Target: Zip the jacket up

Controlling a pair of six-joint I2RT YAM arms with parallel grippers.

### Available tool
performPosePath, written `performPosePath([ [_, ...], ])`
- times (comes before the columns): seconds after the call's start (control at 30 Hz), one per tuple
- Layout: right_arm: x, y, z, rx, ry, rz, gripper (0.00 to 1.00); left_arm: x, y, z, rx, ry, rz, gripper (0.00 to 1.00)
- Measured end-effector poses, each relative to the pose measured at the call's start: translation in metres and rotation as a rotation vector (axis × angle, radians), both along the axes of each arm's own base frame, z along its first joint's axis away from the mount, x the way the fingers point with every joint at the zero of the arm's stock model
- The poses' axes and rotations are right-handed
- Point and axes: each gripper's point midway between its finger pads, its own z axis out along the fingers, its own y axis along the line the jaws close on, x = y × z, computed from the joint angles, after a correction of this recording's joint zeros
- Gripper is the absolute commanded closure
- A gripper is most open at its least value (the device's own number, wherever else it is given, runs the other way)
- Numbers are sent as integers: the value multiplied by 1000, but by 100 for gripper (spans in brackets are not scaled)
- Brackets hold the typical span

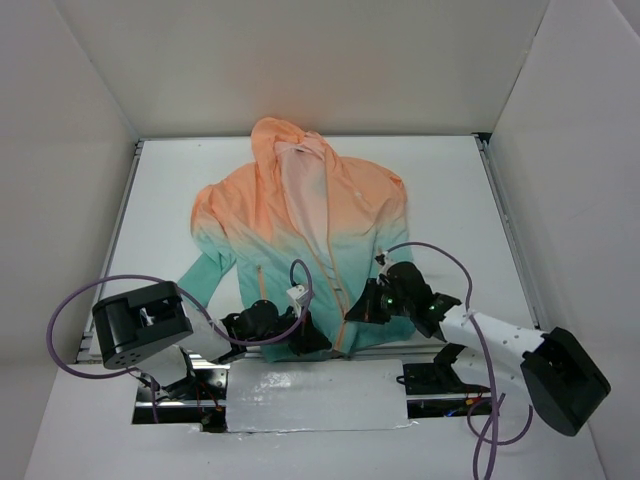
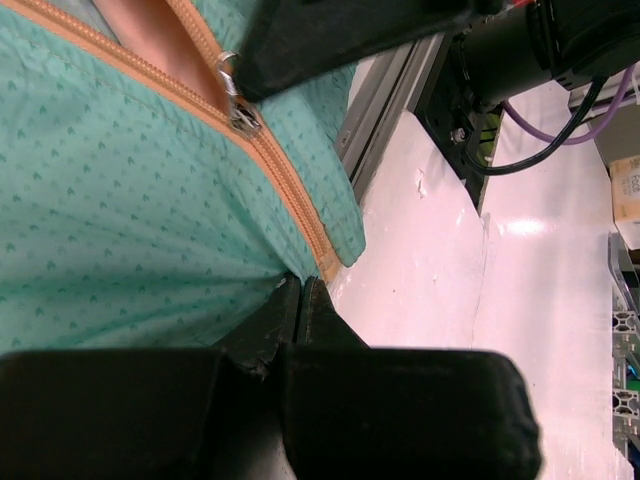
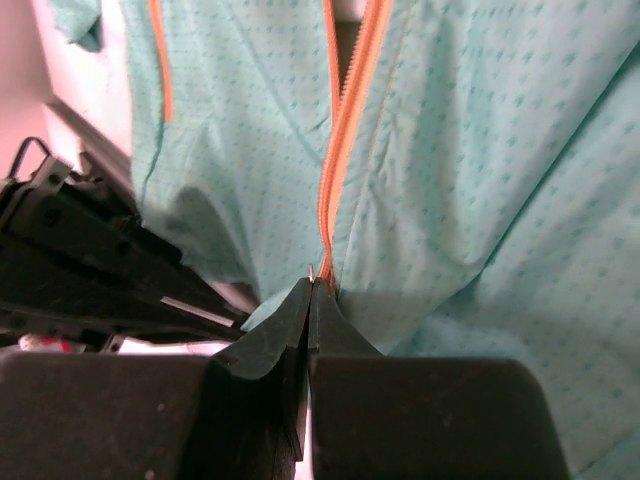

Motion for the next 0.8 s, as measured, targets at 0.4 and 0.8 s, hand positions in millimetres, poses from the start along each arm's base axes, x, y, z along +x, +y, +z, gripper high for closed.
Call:
performPosePath([
  [0.4, 125, 34, 45, 5, -103, 16, 100, -3, -1, 11, -16, -27, 2, 100],
  [0.8, 275, 58, 59, 63, -166, -2, 100, -14, 10, 45, -41, -105, -3, 100],
])
